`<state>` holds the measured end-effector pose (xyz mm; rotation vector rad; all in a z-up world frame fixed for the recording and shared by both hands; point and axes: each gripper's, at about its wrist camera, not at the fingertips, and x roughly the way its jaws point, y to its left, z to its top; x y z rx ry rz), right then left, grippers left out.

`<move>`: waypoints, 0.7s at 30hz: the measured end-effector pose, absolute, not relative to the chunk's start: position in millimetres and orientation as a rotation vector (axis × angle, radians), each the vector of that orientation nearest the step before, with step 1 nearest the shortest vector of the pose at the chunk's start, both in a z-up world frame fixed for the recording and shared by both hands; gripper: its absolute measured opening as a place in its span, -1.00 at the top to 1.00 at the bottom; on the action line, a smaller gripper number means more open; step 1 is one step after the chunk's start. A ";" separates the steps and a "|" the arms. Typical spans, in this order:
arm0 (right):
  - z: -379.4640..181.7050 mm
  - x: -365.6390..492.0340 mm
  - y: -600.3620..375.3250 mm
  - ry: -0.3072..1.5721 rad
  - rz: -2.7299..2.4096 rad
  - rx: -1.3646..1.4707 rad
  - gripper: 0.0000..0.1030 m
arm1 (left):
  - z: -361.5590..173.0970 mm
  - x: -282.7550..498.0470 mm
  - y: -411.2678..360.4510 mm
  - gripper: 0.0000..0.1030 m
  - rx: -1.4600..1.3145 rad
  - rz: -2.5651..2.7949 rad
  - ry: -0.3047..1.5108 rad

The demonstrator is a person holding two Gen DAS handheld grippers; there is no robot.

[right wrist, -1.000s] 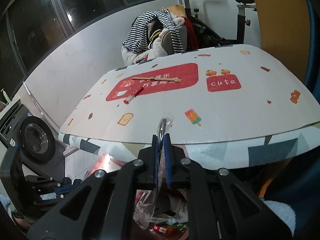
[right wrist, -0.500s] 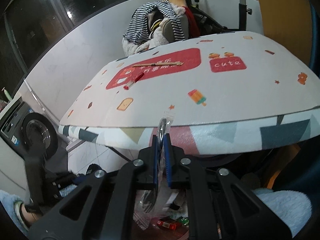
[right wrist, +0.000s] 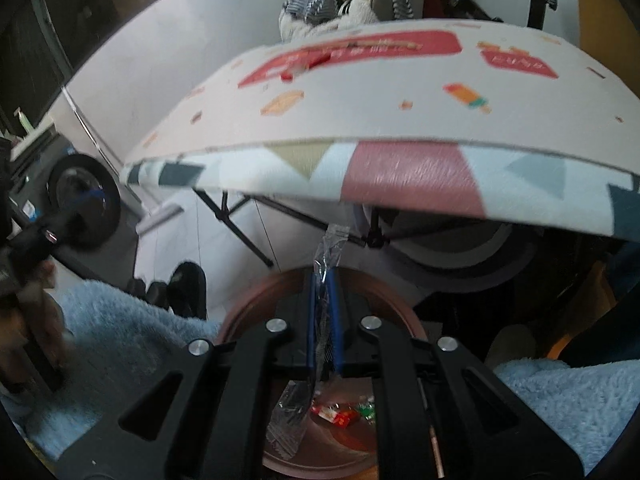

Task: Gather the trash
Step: 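Open both grippers to drop the card pack and fork into the bin, then move both grippers back up over the table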

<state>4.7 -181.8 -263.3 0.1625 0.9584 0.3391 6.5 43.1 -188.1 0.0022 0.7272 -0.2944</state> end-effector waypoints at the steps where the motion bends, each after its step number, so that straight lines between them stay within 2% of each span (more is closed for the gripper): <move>1: -266.3 3.5 -179.6 0.964 0.340 0.158 0.79 | -191.5 6.7 46.2 -0.89 -0.013 -0.286 0.731; 11: -292.4 6.8 -164.1 1.045 0.323 0.113 0.78 | -196.1 5.5 59.5 -0.89 -0.076 -0.206 0.690; 15: -294.9 6.4 -162.0 1.053 0.305 0.103 0.61 | -196.6 1.7 47.5 -0.89 -0.018 -0.222 0.681; 16: -295.0 5.2 -162.1 1.050 0.302 0.106 0.41 | -196.0 0.4 45.6 -0.89 -0.008 -0.226 0.676; 17: -294.7 4.2 -163.2 1.044 0.298 0.107 0.05 | -195.5 -0.7 44.7 -0.89 -0.004 -0.227 0.672; 18: -294.1 3.1 -163.2 1.036 0.293 0.105 -0.19 | -194.8 -1.6 44.5 -0.89 -0.003 -0.226 0.668; 19: -292.6 1.1 -163.1 1.021 0.289 0.102 -0.55 | -194.8 -2.1 45.1 -0.89 -0.005 -0.224 0.666; 20: -292.4 0.0 -163.7 1.013 0.289 0.100 -0.74 | -194.5 -2.3 46.0 -0.89 -0.009 -0.220 0.664; 21: -291.6 -0.5 -163.8 1.007 0.288 0.098 -0.81 | -194.2 -2.4 47.0 -0.89 -0.014 -0.214 0.662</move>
